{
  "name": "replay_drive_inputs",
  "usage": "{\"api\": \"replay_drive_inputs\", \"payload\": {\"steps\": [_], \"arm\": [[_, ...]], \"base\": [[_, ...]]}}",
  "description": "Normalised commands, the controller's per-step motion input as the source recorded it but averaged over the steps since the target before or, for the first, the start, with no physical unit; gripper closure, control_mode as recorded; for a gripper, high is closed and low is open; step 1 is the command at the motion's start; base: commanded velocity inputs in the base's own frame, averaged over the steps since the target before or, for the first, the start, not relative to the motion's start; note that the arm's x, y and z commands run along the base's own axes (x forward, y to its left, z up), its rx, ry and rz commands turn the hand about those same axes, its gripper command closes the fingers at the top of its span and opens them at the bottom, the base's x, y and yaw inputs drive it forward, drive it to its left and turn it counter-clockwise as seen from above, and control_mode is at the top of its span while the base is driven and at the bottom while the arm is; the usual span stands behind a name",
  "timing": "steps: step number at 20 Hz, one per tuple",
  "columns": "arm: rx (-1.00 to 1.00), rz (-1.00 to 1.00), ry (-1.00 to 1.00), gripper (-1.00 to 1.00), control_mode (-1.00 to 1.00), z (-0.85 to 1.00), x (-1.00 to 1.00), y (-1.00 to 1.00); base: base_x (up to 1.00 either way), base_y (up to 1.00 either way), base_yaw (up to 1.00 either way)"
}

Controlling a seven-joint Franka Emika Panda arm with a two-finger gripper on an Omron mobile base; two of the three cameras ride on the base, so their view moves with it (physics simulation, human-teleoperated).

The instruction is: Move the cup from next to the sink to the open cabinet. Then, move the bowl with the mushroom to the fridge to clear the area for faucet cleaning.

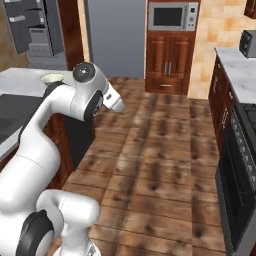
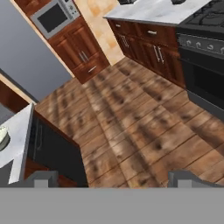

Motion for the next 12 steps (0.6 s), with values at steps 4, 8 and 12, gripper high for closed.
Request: {"api": "replay_drive_inputs", "payload": {"steps": [4, 8, 12], "arm": [[0.0, 0.0, 0.0, -1.0, 1.0, 0.0, 0.0, 0.0], [0.0, 0.0, 0.0, -1.0, 1.0, 0.0, 0.0, 0.0], [0.0, 0.0, 0.0, -1.0, 1.0, 0.0, 0.0, 0.0]], "base": [[1.0, 0.21, -0.12], [1.0, 0.18, -0.12], [1.0, 0.08, -0.07]]}}
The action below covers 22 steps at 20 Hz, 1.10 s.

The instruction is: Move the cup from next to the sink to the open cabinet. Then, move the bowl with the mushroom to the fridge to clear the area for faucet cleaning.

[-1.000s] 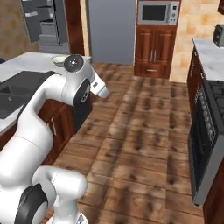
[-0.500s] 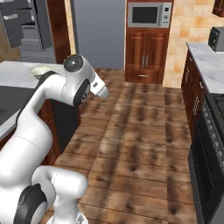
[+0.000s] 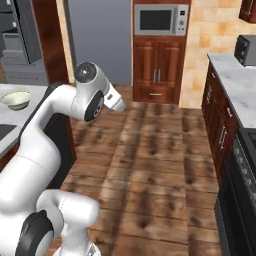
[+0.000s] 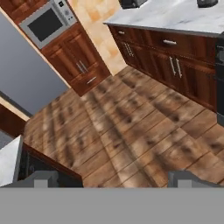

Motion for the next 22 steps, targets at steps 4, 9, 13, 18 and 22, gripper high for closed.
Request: {"api": "replay_drive_inputs", "payload": {"steps": [4, 9, 13, 18, 22], "arm": [[0.0, 0.0, 0.0, -1.0, 1.0, 0.0, 0.0, 0.0], [0.0, 0.0, 0.0, -1.0, 1.0, 0.0, 0.0, 0.0], [0.0, 0.0, 0.0, -1.0, 1.0, 0.0, 0.0, 0.0], [0.0, 0.0, 0.0, -1.0, 1.0, 0.0, 0.0, 0.0], [0.0, 0.0, 0.0, -1.0, 1.0, 0.0, 0.0, 0.0]], "base": [[1.0, 0.03, 0.1], [1.0, 0.0, 0.22], [1.0, -0.08, 0.41], [0.86, -0.09, 0.66], [0.68, -0.09, 0.7]]}}
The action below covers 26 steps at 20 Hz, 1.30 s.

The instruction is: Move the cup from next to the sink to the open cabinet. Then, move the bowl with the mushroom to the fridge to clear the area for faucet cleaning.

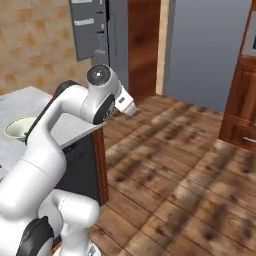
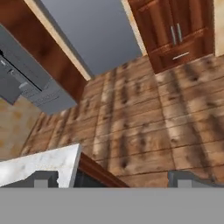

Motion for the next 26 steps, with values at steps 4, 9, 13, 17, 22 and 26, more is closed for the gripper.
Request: {"api": "replay_drive_inputs", "payload": {"steps": [4, 9, 13, 17, 22, 26], "arm": [[0.0, 0.0, 0.0, -1.0, 1.0, 0.0, 0.0, 0.0], [0.0, 0.0, 0.0, -1.0, 1.0, 0.0, 0.0, 0.0], [0.0, 0.0, 0.0, -1.0, 1.0, 0.0, 0.0, 0.0], [0.0, 0.0, 0.0, -1.0, 1.0, 0.0, 0.0, 0.0], [0.0, 0.0, 0.0, -1.0, 1.0, 0.0, 0.0, 0.0], [0.0, 0.0, 0.0, -1.0, 1.0, 0.0, 0.0, 0.0]], "base": [[0.31, -0.04, 0.78], [0.25, -0.04, 0.78], [0.33, -0.26, 0.68], [0.62, -0.79, 0.42], [0.71, -0.64, 0.41], [0.81, -0.08, 0.37]]}}
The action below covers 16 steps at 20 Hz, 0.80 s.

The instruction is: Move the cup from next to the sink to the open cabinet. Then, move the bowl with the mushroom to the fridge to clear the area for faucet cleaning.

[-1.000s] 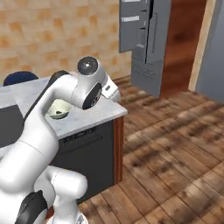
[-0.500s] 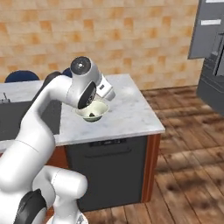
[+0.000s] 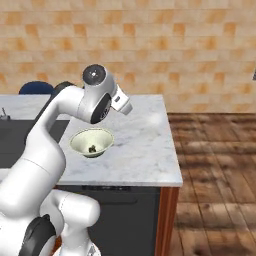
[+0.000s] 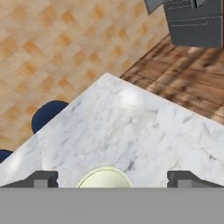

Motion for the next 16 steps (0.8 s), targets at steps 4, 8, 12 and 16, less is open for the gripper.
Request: {"api": "replay_drive_inputs", "payload": {"steps": [4, 8, 12, 16], "arm": [[0.0, 0.0, 0.0, -1.0, 1.0, 0.0, 0.0, 0.0], [0.0, 0.0, 0.0, -1.0, 1.0, 0.0, 0.0, 0.0], [0.05, 0.23, 0.24, -1.0, -1.0, -0.49, -0.03, -0.31], [0.11, 0.51, 0.46, -1.0, -1.0, -1.0, -0.32, -0.51]], "base": [[0.89, -0.02, 0.42], [0.91, -0.14, 0.35], [0.13, -0.17, 0.21], [0.0, 0.0, 0.0]]}}
